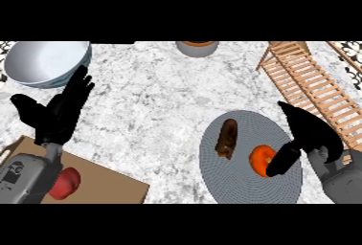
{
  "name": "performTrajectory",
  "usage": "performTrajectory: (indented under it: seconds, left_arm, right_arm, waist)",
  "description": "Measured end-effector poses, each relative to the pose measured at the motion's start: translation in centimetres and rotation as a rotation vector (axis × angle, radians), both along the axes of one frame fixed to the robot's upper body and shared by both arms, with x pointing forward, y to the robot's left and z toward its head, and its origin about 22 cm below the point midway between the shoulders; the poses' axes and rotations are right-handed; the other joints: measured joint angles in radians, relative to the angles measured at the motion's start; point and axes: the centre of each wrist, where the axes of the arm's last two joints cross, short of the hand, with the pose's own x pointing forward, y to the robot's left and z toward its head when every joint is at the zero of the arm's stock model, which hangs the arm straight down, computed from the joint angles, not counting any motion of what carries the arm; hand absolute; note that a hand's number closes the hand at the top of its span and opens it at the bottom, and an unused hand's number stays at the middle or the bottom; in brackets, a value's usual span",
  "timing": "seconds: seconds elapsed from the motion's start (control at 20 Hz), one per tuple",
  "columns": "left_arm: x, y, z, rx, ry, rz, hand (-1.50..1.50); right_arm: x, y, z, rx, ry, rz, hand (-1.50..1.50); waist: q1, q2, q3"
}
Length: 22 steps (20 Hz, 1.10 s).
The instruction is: Pick the squash from the placemat and place it in the tiered shelf
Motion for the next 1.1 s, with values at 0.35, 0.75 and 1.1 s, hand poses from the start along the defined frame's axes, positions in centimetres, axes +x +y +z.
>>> performTrajectory:
  seconds: [0.35,0.75,1.1]
  left_arm:
    - [0.2,0.7,0.4,-0.005,0.005,0.014,0.0]
    - [-0.3,1.9,0.2,-0.001,0.009,0.024,0.0]
    - [-0.3,1.3,0.1,-0.005,0.008,0.022,0.0]
  right_arm:
    - [0.6,1.4,-1.5,-0.022,0.05,0.024,-1.5]
    - [0.5,2.1,-3.1,-0.032,0.07,0.017,-1.5]
    - [0.3,2.6,-4.8,-0.042,0.073,0.003,-1.5]
  waist:
    - [-0.015,-0.003,0.001]
    - [-0.022,-0.004,0.001]
    - [-0.024,-0.003,0.002]
